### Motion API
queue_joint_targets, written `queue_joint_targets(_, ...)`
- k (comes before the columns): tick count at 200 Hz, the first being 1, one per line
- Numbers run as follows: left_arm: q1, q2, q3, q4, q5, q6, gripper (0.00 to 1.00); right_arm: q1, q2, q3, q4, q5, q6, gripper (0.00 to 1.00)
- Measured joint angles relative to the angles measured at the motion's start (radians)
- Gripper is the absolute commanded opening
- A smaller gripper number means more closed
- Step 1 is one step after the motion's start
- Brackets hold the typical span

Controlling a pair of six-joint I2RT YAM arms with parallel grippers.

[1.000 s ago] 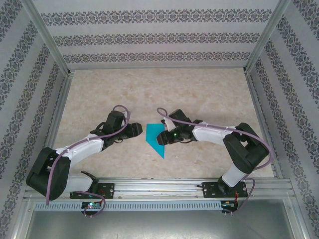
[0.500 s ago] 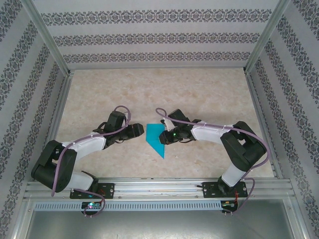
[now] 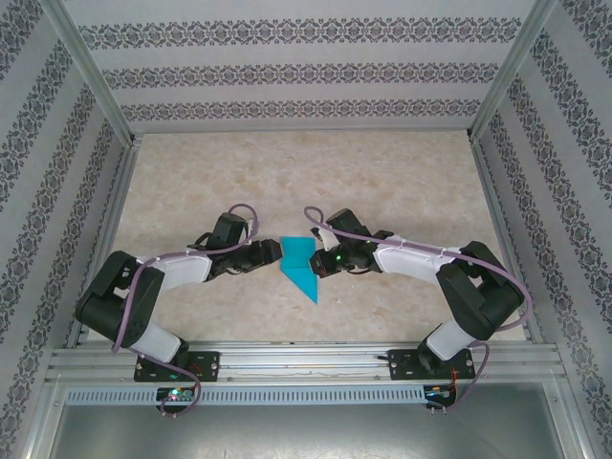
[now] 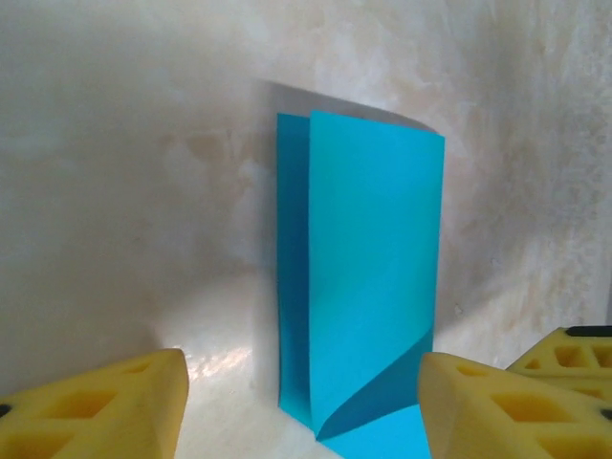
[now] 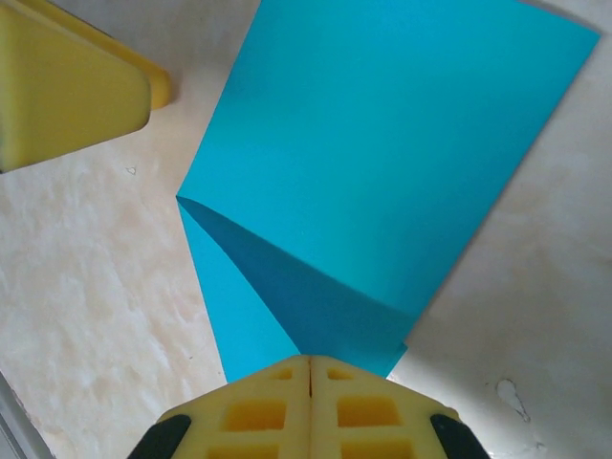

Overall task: Fold a paper plane with a square sheet of paper (fold left side to right side)
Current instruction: Fourth fold the wing at the center of the table.

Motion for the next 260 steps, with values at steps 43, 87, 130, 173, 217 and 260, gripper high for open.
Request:
queue_joint_targets(43, -0.001, 0.083, 0.034, 0.062, 0.065, -0.027, 0.48, -0.011, -0.014, -0.011, 0.001, 0.003, 0.0, 0.0)
queue_joint_targets(87, -0.008, 0.133, 0.062, 0.106, 0.099, -0.045, 0.35, -0.013, -0.032, -0.02, 0.003, 0.003, 0.001, 0.03)
queue_joint_targets(130, -0.017, 0.137, 0.073, 0.127, 0.121, -0.057, 0.29, -0.026, -0.045, -0.028, -0.008, 0.023, 0.018, 0.29)
queue_joint_targets(173, -0.033, 0.136, 0.097, 0.137, 0.144, -0.071, 0.29, -0.023, -0.17, -0.039, -0.064, 0.124, 0.023, 0.38)
queue_joint_targets(217, -0.035, 0.119, 0.098, 0.142, 0.151, -0.091, 0.26, 0.083, -0.271, -0.039, -0.136, 0.254, 0.029, 0.43)
queue_joint_targets(260, -0.042, 0.113, 0.107, 0.141, 0.151, -0.108, 0.25, 0.277, -0.221, -0.03, -0.186, 0.418, 0.08, 0.48)
